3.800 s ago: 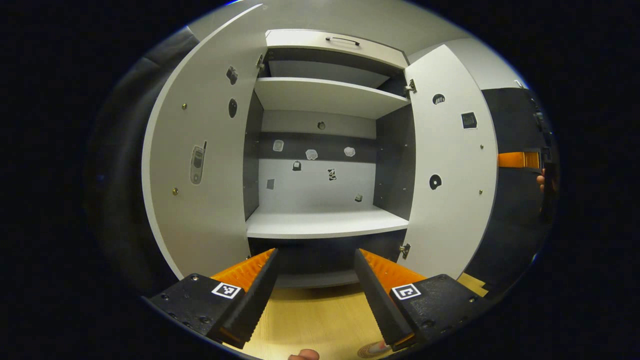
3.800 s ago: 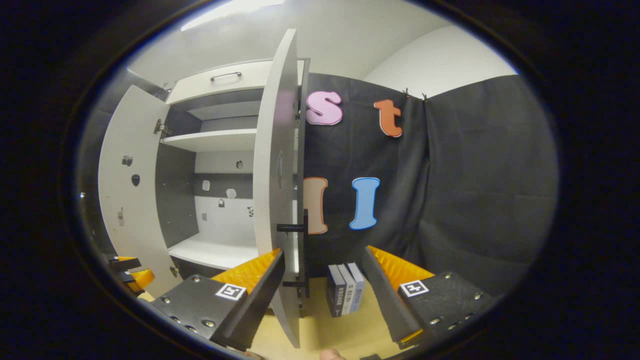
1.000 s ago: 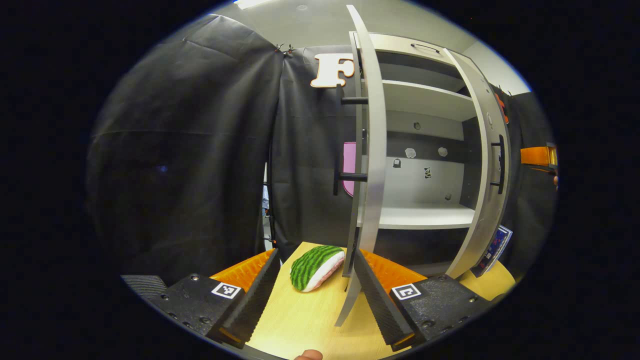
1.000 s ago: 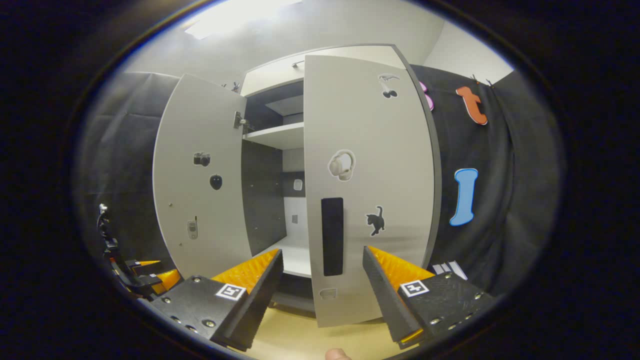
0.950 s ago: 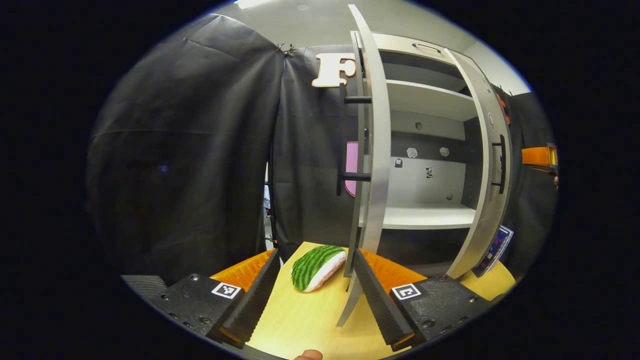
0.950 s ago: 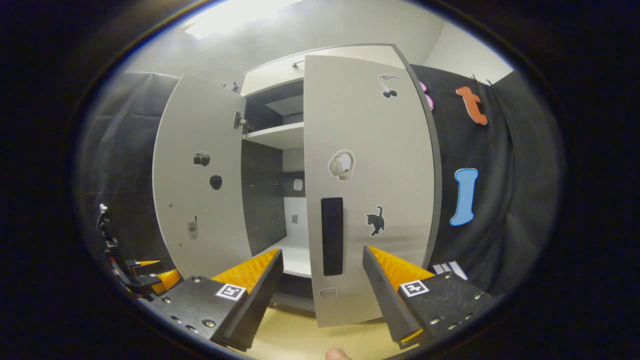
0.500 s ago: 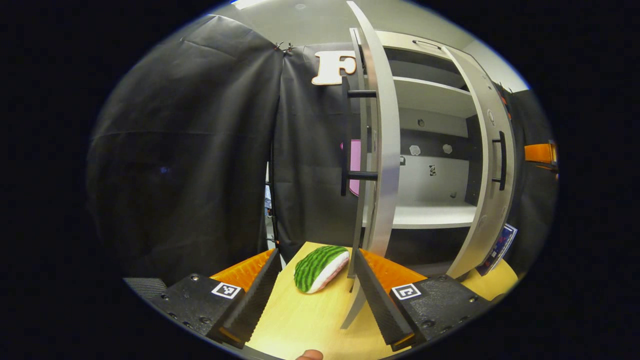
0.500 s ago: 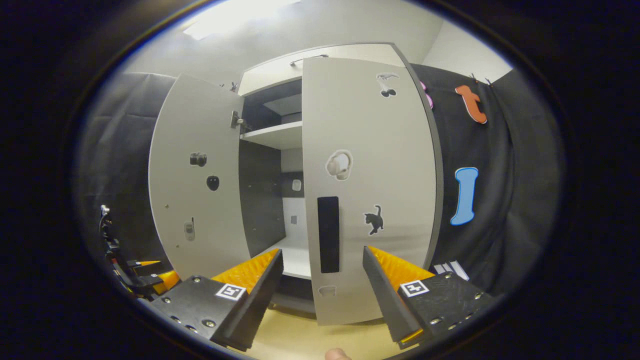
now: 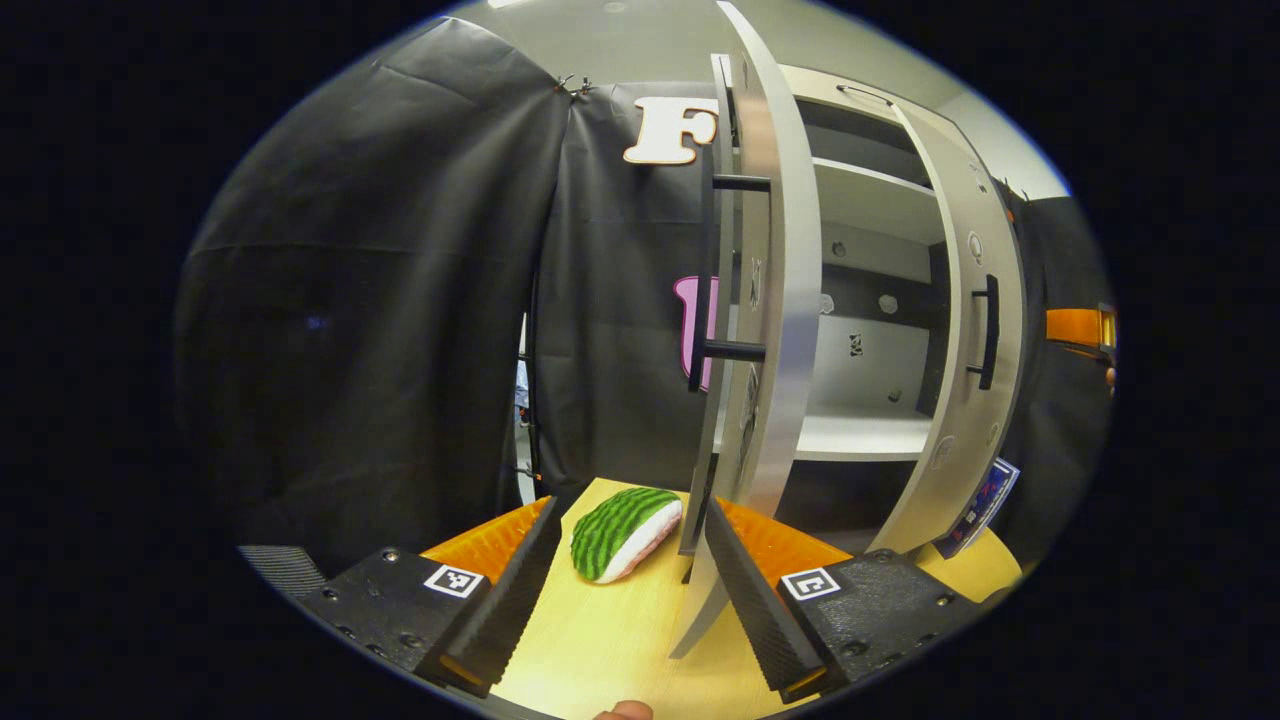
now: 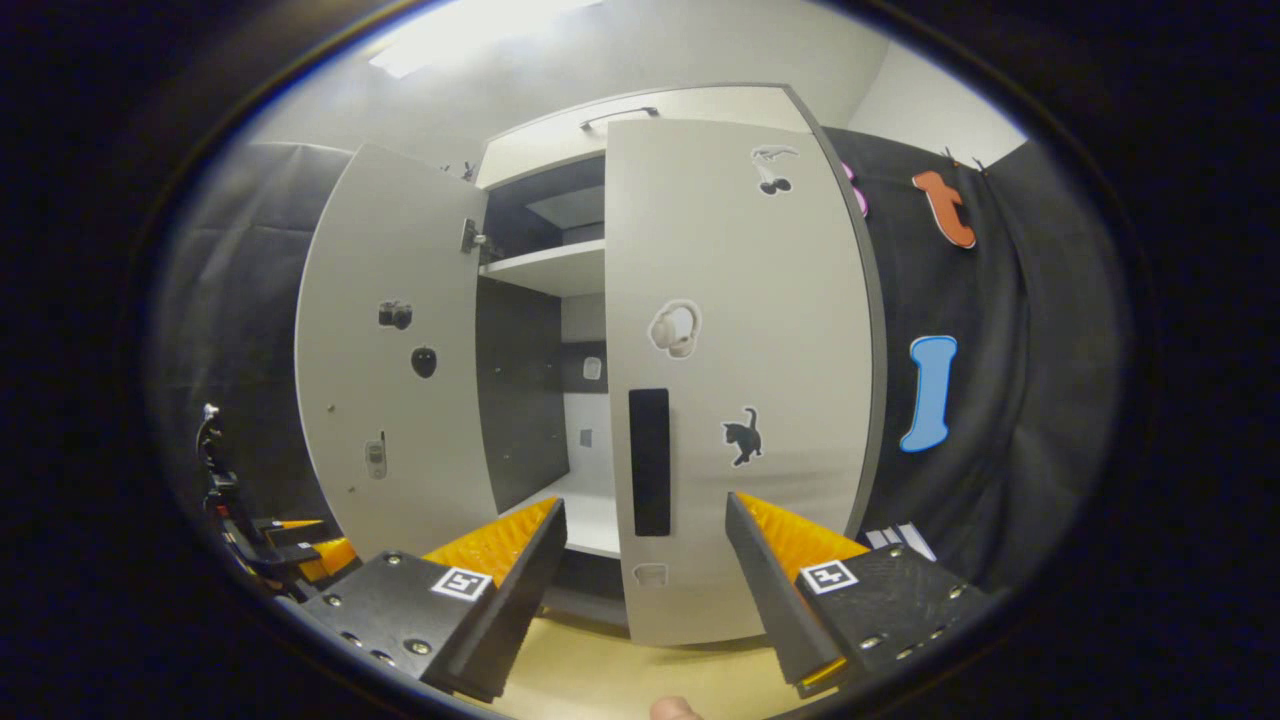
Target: Grasp the bottle in the cabinet with the left hand and place it on the coaster, then close the right door with the right hand and the left door with the left hand.
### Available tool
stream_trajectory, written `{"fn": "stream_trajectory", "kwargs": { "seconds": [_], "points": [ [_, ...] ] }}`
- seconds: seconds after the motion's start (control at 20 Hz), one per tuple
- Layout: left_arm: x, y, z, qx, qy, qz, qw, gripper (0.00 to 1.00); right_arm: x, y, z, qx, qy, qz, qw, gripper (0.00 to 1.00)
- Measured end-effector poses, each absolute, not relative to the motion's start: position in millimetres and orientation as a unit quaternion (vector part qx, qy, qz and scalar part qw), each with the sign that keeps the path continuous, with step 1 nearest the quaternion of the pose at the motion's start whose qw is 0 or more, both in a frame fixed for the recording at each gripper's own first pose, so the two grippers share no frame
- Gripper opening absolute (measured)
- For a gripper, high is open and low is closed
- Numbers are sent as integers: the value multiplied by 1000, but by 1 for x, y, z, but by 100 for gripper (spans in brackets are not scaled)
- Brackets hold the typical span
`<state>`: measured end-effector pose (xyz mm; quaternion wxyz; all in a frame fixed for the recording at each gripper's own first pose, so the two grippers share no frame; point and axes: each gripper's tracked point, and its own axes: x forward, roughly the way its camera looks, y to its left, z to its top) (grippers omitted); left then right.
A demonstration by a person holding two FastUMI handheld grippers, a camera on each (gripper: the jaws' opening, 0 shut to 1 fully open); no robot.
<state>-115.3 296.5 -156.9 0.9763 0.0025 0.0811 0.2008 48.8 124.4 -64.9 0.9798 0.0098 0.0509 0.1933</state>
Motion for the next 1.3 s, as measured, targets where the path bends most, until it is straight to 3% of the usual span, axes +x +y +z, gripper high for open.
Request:
{"fn": "stream_trajectory", "kwargs": {
  "seconds": [0.5,0.55,0.65,0.7,1.3],
  "points": [
    [-102,252,-162,-1,81,149,985,93,46,123,-65,5,51,194,980,96],
    [-99,246,-162,0,82,144,986,93,46,123,-64,5,51,193,980,93],
    [-94,238,-163,4,83,133,988,93,43,119,-65,1,51,188,981,96],
    [-92,234,-164,6,84,130,988,93,39,115,-66,0,51,186,981,93],
    [-85,221,-166,4,82,118,990,93,32,112,-62,2,51,184,982,96]
  ]
}}
